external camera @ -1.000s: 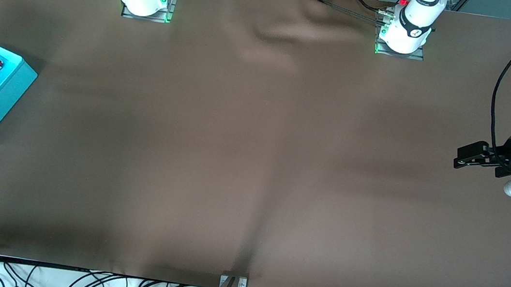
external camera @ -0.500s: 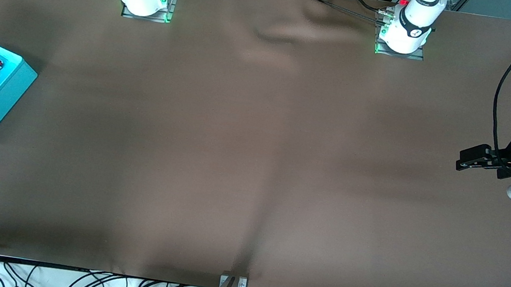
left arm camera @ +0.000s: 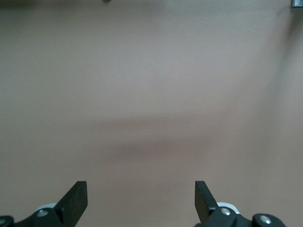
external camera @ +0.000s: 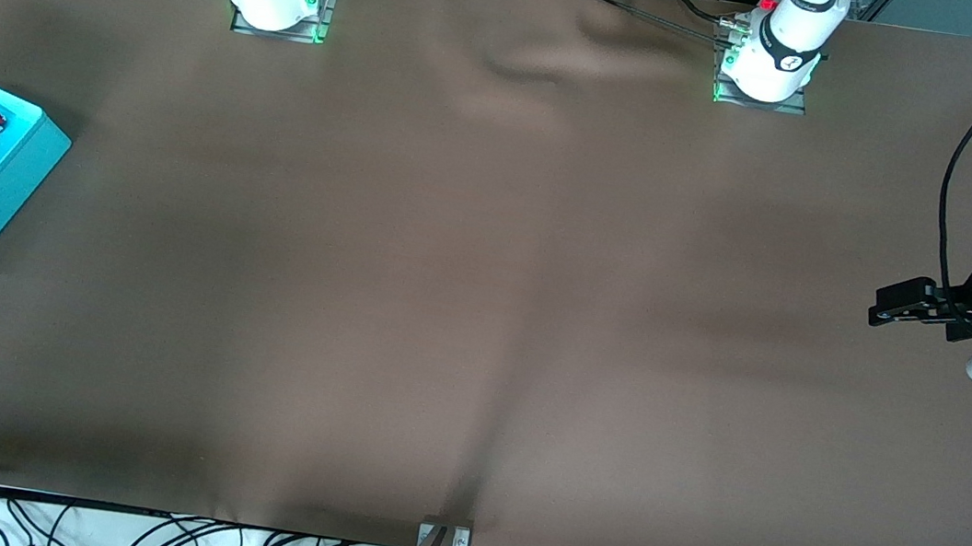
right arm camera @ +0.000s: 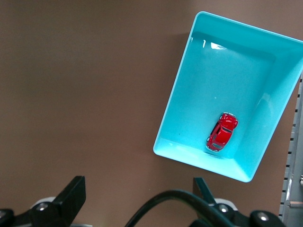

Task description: Wind red beetle toy and store in blue box

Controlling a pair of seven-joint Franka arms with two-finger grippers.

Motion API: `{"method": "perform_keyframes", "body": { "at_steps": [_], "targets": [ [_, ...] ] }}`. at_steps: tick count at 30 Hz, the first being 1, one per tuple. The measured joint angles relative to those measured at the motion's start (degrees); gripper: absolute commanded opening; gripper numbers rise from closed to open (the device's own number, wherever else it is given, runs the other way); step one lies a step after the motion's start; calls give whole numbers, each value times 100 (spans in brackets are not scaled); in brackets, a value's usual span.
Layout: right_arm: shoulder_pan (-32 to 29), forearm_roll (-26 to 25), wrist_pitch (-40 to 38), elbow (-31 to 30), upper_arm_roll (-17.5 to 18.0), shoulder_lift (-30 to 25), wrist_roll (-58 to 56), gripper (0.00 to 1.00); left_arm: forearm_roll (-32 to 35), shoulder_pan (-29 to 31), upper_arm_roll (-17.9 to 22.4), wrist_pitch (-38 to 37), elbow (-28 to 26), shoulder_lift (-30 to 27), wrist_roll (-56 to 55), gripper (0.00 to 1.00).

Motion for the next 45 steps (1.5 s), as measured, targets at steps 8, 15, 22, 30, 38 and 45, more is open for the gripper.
{"method": "perform_keyframes", "body": {
  "at_steps": [8, 15, 22, 30, 38, 45],
  "targets": [
    [56, -105, -321, 1, 295, -305, 169, 100, -7, 0, -12, 0, 0, 0, 0, 100],
    [72, -205, -602, 2, 829, -423, 660, 100, -10, -2, -16, 0, 0, 0, 0, 100],
    [89, -230, -928, 133, 1375, -475, 1259, 100, -11, 2, -15, 0, 0, 0, 0, 100],
    [109, -242, -1085, 168, 2179, -496, 2086, 100, -11, 2, -14, 0, 0, 0, 0, 100],
    [121, -249, -1097, 169, 2763, -476, 2471, 100, -11, 6, -14, 0, 0, 0, 0, 100],
    [121, -250, -1079, 183, 2970, -459, 2556, 100, -11, 7, -14, 0, 0, 1, 0, 100]
  ]
}}
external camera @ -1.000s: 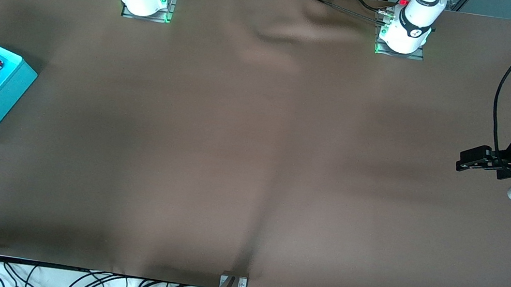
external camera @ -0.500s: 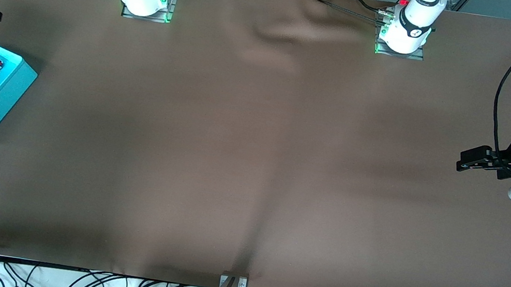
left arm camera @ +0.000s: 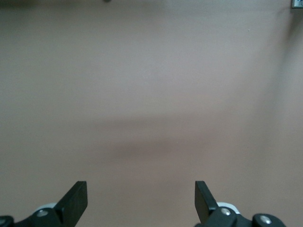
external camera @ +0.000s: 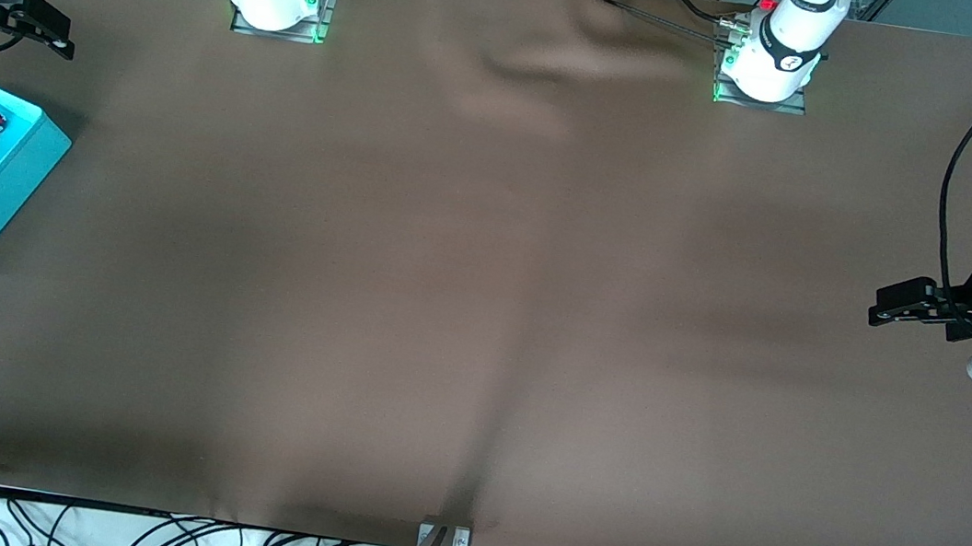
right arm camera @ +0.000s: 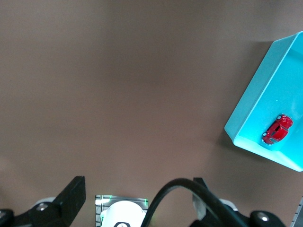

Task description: Wind red beetle toy and store in blue box

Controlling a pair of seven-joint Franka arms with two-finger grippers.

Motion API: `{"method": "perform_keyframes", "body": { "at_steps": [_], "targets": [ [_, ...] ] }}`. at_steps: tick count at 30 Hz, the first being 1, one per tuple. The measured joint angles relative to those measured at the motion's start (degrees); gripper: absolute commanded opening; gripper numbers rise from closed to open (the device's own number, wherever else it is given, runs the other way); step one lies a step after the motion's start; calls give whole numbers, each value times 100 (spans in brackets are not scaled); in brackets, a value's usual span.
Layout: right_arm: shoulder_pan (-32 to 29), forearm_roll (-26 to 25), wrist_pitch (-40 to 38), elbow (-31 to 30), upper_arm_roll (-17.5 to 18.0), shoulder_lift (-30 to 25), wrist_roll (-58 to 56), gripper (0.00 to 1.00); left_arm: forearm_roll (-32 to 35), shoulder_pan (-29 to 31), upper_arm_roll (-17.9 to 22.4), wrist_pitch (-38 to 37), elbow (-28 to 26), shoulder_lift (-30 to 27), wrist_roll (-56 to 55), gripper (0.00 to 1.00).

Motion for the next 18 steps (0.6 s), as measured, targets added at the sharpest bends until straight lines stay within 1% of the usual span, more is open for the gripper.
{"method": "perform_keyframes", "body": {
  "at_steps": [8, 14, 18],
  "targets": [
    [-5, 1, 380, 66, 114, 58, 0, 100, 0, 1, 0, 3, 0, 0, 0, 100],
    [-1, 1, 526, 121, 393, 140, 39, 100, 0, 1, 0, 3, 0, 0, 0, 100],
    [-1, 1, 534, 136, 399, 162, 39, 100, 0, 1, 0, 3, 0, 0, 0, 100]
  ]
}}
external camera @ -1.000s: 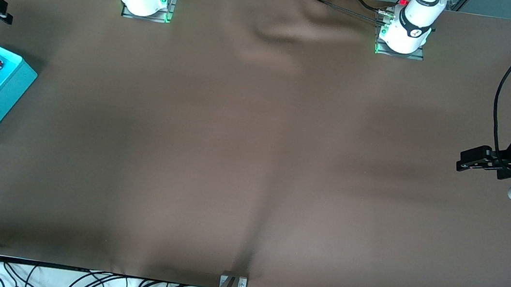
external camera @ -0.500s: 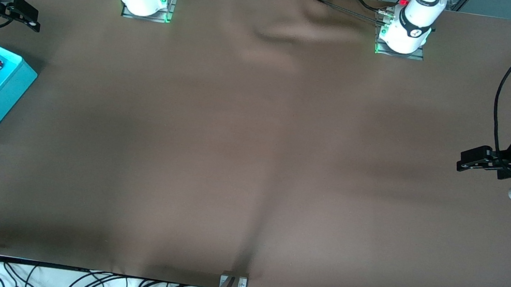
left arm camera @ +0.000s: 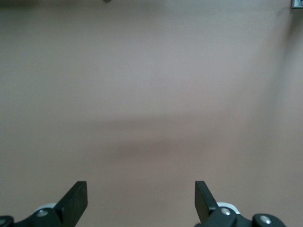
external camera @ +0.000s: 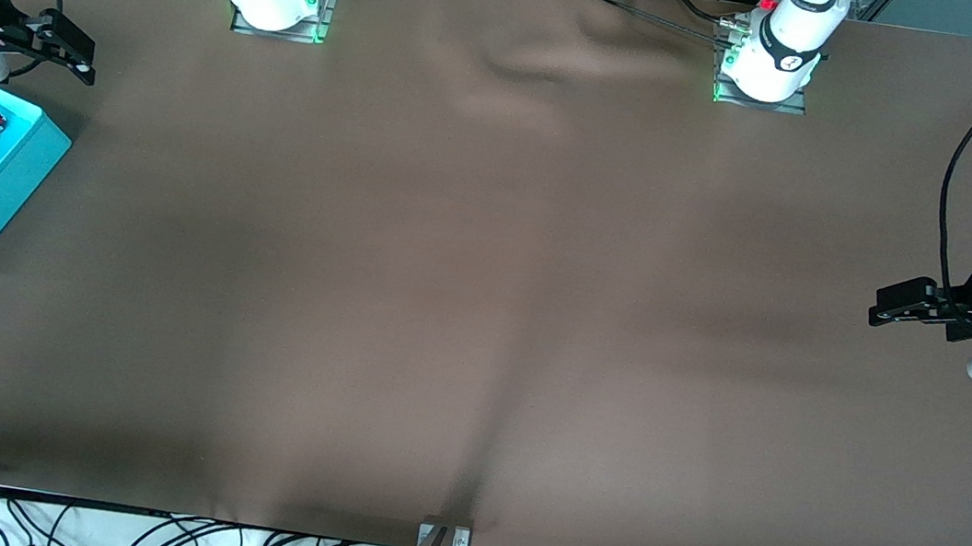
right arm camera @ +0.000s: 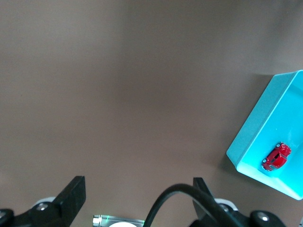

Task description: Wind red beetle toy and store in blue box

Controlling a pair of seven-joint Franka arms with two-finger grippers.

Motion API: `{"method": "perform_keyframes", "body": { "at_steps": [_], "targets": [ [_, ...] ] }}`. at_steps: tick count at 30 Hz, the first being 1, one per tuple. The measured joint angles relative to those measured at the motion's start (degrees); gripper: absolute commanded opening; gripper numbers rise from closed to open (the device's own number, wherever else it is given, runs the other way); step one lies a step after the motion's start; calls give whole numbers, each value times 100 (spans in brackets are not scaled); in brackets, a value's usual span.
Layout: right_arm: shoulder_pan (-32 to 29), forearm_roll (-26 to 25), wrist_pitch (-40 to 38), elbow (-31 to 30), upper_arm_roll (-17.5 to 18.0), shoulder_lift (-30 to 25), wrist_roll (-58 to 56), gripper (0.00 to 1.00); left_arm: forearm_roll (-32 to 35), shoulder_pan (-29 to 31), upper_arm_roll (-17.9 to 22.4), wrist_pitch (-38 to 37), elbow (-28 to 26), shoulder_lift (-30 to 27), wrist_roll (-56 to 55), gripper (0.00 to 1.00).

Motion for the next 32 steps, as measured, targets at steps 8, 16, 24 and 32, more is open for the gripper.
{"method": "perform_keyframes", "body": {
  "at_steps": [8, 16, 24, 32],
  "targets": [
    [-2, 0, 1, 64, -2, 75, 2, 100, 0, 0, 0, 0, 0, 0, 0, 100],
    [-5, 3, -7, 107, -5, 97, 607, 100, 0, 1, 0, 0, 0, 0, 0, 100],
    [8, 10, -22, 110, 48, 97, 970, 100, 0, 1, 0, 0, 0, 0, 0, 100],
    [8, 10, -26, 110, 54, 99, 975, 100, 0, 2, 0, 0, 0, 0, 0, 100]
  ]
}}
